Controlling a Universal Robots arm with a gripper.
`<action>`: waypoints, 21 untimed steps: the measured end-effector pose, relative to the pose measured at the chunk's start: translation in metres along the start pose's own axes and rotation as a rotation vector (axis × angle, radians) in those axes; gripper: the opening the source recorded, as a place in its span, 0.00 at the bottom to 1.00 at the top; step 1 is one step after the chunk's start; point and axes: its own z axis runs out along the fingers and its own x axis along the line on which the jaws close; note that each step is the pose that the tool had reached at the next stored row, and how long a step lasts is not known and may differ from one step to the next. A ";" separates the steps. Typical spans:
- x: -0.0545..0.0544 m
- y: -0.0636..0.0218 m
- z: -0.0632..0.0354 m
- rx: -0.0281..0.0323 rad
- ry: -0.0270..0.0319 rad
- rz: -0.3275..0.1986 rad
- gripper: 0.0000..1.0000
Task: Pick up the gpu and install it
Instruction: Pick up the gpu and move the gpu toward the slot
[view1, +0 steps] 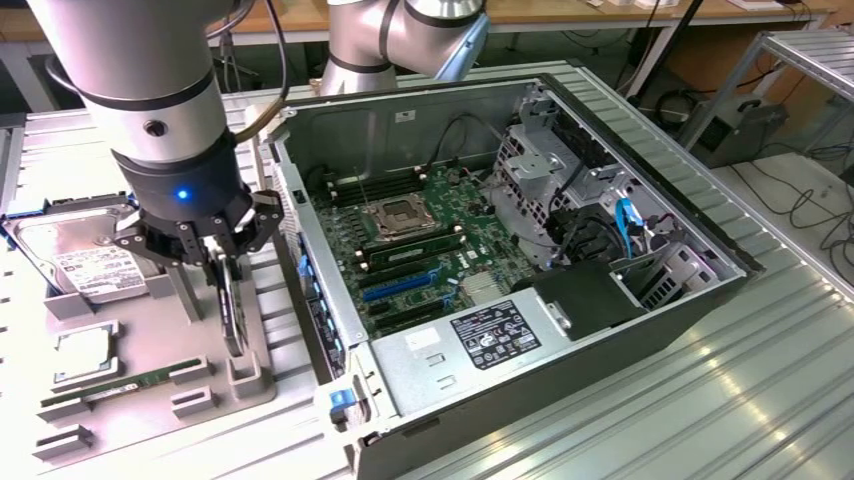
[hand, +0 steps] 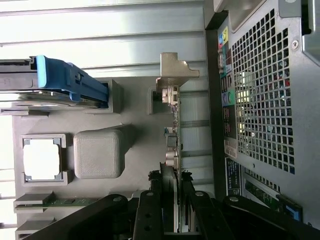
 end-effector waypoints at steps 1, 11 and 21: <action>0.000 0.0000 -0.0003 0.0000 0.0000 0.000 0.26; 0.000 0.0001 -0.0035 0.0000 0.0000 0.000 0.26; 0.000 0.0003 -0.0068 0.0000 0.0000 0.000 0.26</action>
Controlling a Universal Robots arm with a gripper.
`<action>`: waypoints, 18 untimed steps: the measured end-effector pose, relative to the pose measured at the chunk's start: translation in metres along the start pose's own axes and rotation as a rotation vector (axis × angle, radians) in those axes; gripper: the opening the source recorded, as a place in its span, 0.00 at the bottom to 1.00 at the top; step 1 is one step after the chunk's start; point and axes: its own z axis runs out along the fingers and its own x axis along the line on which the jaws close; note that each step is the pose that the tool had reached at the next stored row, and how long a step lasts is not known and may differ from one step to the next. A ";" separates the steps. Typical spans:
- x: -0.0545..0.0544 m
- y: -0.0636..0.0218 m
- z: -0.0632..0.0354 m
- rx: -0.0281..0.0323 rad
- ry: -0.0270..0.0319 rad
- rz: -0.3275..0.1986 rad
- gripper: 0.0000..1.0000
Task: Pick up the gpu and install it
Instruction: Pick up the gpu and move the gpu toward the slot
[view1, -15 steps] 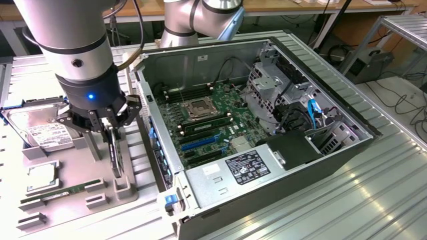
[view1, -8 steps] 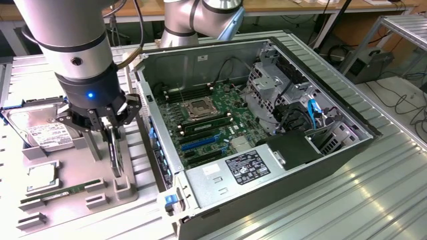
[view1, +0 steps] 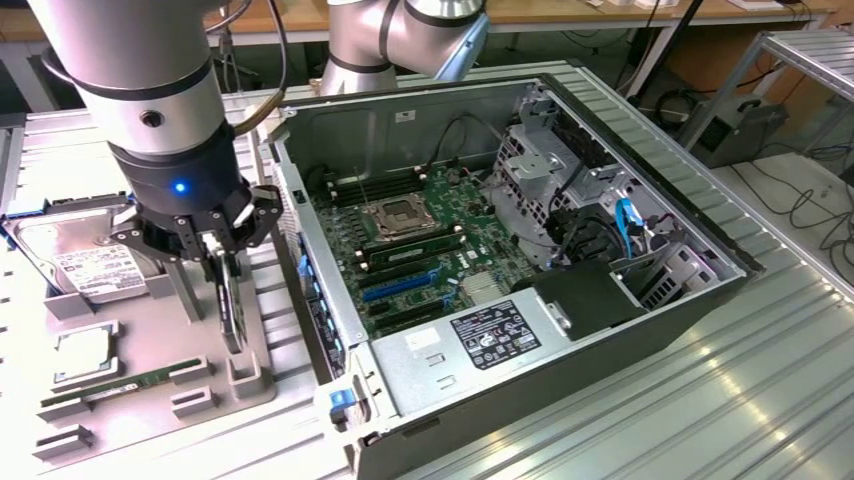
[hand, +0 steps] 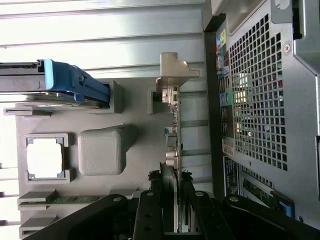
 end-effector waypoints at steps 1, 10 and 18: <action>0.000 0.0000 -0.0003 0.0000 0.0000 0.000 0.26; 0.000 0.0002 -0.0039 -0.0001 0.0000 0.000 0.26; 0.000 0.0003 -0.0071 0.0000 0.0000 0.000 0.26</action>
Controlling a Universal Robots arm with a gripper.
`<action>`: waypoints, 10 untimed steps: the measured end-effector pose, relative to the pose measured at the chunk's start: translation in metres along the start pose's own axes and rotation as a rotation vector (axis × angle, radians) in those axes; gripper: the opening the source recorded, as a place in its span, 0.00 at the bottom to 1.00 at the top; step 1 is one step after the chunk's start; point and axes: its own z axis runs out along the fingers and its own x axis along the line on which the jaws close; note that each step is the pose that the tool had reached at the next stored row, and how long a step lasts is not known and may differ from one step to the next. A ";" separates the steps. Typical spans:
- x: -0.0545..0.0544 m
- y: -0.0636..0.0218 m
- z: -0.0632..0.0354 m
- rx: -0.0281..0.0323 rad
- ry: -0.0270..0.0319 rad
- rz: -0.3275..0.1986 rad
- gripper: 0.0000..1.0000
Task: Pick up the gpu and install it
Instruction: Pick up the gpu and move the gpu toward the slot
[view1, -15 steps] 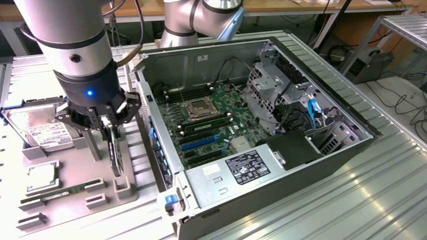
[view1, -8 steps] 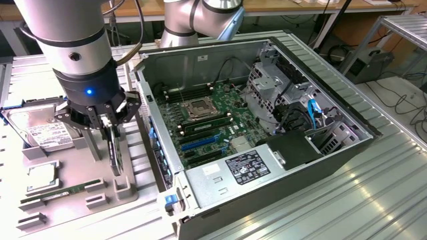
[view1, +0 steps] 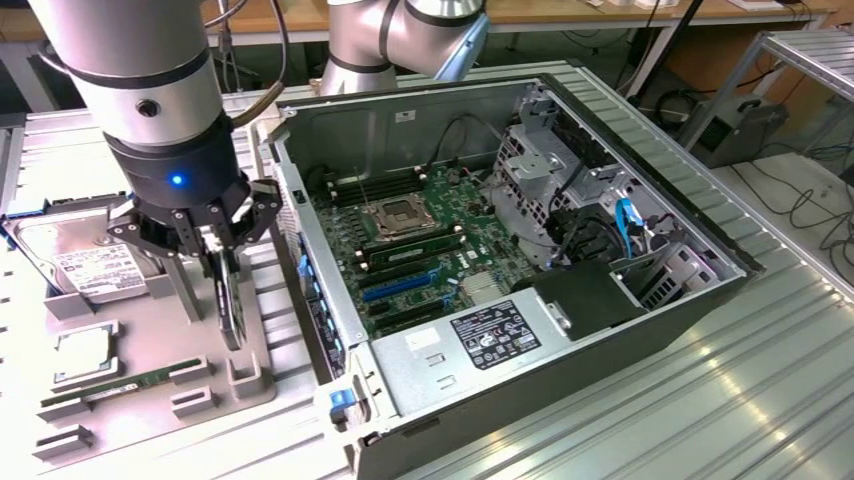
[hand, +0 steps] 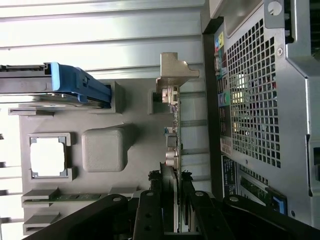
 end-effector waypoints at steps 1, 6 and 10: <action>0.000 0.0000 -0.0004 0.0000 0.0000 0.000 0.26; 0.000 0.0001 -0.0031 0.0000 0.0000 0.000 0.26; 0.000 0.0002 -0.0047 0.0000 0.0000 0.000 0.26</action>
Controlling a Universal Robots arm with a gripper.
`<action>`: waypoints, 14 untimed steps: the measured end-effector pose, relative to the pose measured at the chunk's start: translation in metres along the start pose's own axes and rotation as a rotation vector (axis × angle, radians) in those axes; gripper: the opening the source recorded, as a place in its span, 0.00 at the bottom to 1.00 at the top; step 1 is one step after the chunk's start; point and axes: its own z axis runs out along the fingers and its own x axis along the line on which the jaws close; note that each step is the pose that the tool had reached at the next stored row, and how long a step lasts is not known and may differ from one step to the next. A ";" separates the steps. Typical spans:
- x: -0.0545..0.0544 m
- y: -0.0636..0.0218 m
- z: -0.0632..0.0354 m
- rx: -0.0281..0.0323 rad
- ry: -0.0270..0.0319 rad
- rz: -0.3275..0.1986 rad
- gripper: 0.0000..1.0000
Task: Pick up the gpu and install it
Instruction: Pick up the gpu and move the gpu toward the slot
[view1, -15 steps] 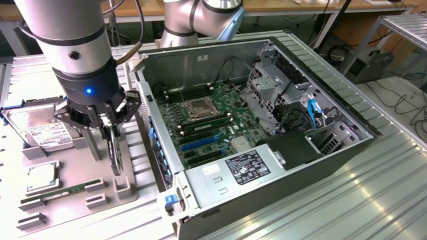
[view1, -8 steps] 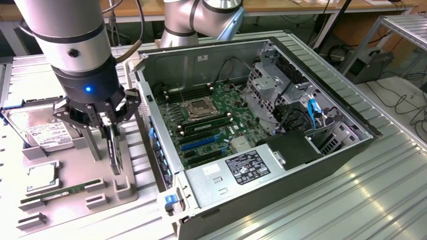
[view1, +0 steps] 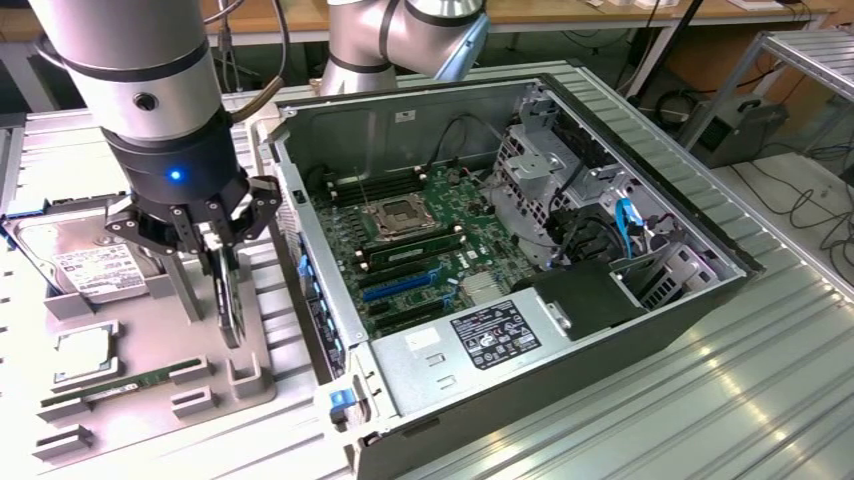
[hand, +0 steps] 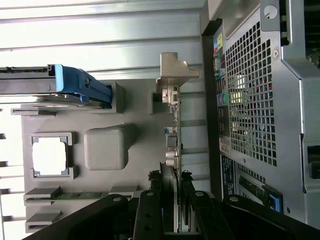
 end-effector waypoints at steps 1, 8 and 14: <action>0.000 0.0000 -0.0005 0.0000 0.0000 0.000 0.26; 0.000 0.0002 -0.0037 0.0000 -0.0001 0.000 0.26; 0.000 0.0003 -0.0060 0.0000 0.0000 0.000 0.26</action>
